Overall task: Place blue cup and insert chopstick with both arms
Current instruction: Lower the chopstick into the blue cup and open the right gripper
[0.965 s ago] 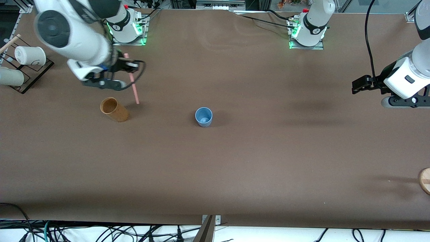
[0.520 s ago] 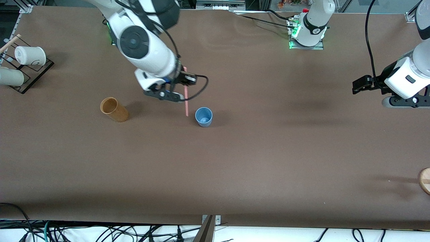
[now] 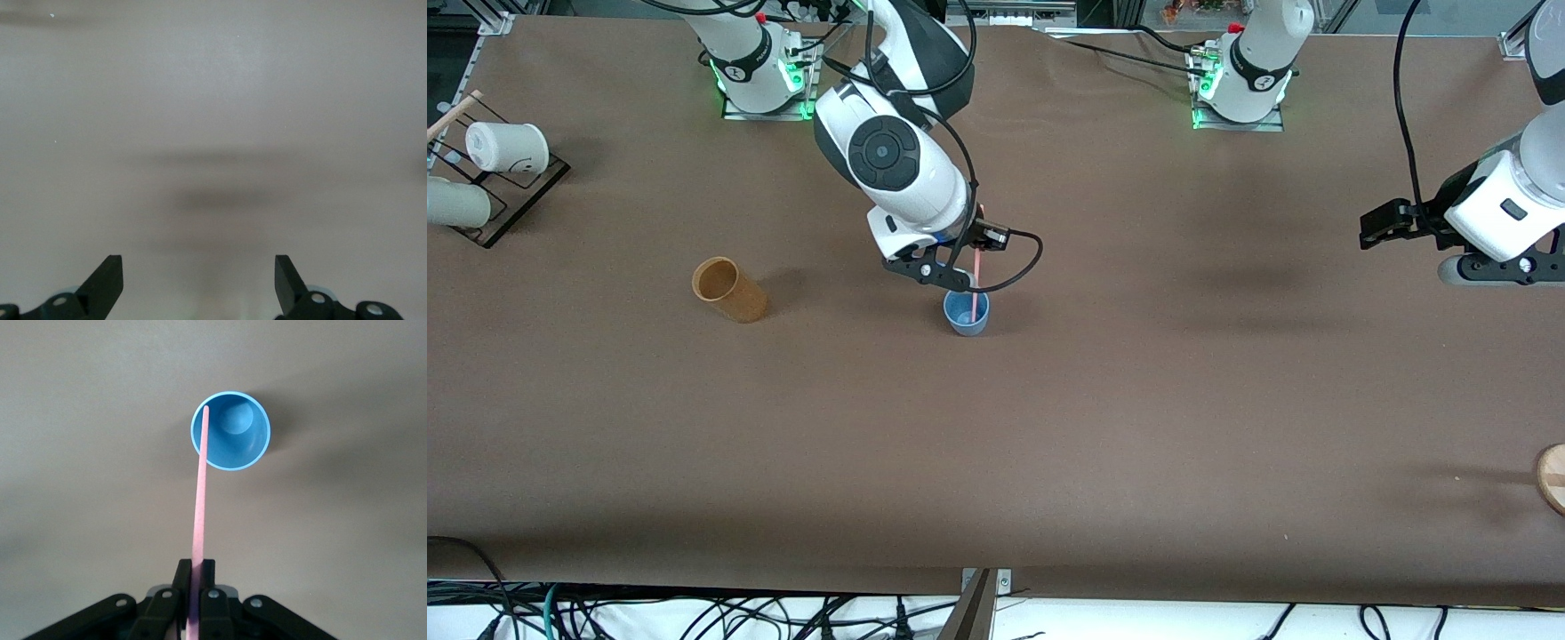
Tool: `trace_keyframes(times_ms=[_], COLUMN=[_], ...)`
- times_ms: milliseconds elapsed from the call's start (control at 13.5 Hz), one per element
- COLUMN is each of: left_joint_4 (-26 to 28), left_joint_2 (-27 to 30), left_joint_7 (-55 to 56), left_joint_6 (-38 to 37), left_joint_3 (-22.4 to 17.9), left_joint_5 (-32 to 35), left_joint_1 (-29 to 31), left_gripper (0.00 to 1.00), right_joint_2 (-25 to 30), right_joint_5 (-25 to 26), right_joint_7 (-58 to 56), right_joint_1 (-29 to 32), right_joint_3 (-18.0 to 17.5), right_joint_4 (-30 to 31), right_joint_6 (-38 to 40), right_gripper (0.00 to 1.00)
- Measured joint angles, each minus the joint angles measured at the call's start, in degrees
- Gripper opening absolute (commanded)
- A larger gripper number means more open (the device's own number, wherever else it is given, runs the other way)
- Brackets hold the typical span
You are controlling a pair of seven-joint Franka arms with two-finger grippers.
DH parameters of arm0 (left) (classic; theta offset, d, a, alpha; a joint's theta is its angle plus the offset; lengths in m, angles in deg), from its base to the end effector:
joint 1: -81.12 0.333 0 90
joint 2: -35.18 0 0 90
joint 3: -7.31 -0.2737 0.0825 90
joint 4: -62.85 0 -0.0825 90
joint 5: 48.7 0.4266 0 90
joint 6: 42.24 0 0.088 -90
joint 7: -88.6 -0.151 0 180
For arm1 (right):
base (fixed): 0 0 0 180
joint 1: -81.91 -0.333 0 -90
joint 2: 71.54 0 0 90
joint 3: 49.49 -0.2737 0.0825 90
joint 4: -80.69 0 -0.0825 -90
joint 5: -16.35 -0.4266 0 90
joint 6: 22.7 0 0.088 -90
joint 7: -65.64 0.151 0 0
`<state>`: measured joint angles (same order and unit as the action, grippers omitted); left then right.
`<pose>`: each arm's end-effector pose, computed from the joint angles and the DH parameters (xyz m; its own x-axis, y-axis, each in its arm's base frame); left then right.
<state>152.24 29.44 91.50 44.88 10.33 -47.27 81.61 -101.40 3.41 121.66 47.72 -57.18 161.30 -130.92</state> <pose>0.6074 -0.0220 0.4794 0.9904 0.0077 -0.1380 0.0040 -0.9996 -0.0266 0.5261 0.4916 0.3104 0.9172 -0.3069 -0.2542 -0.3436 -0.9322 -0.1142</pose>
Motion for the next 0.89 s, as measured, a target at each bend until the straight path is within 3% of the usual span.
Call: trace_keyframes(times_ms=[297,371,446,520,594,891], left_joint_4=[0.0,0.0,0.0,0.0,0.0,0.0], left_joint_2=[0.0,0.0,0.0,0.0,0.0,0.0], left_joint_7=[0.0,0.0,0.0,0.0,0.0,0.0], left_joint_6=[0.0,0.0,0.0,0.0,0.0,0.0], left_joint_3=[0.0,0.0,0.0,0.0,0.0,0.0], left_joint_5=[0.0,0.0,0.0,0.0,0.0,0.0], left_joint_1=[0.0,0.0,0.0,0.0,0.0,0.1], left_gripper=[1.0,1.0,1.0,1.0,1.0,1.0], right_joint_2=[-1.5,-1.6,-1.8,-2.0,-2.3,-2.8], right_joint_5=[0.0,0.2,0.7,1.6,2.8,5.0], right_joint_7=[0.0,0.0,0.0,0.0,0.0,0.0], right_joint_1=[-0.4,-0.5,-0.5,-0.5,-0.5,-0.1], right_joint_3=[0.0,0.1,0.1,0.3,0.5,1.3], right_joint_4=[0.0,0.0,0.1,0.2,0.4,0.2], right_joint_6=[0.4,0.5,0.6,0.8,0.8,0.8], right_gripper=[0.0,0.1,0.43,0.94,0.99,0.99])
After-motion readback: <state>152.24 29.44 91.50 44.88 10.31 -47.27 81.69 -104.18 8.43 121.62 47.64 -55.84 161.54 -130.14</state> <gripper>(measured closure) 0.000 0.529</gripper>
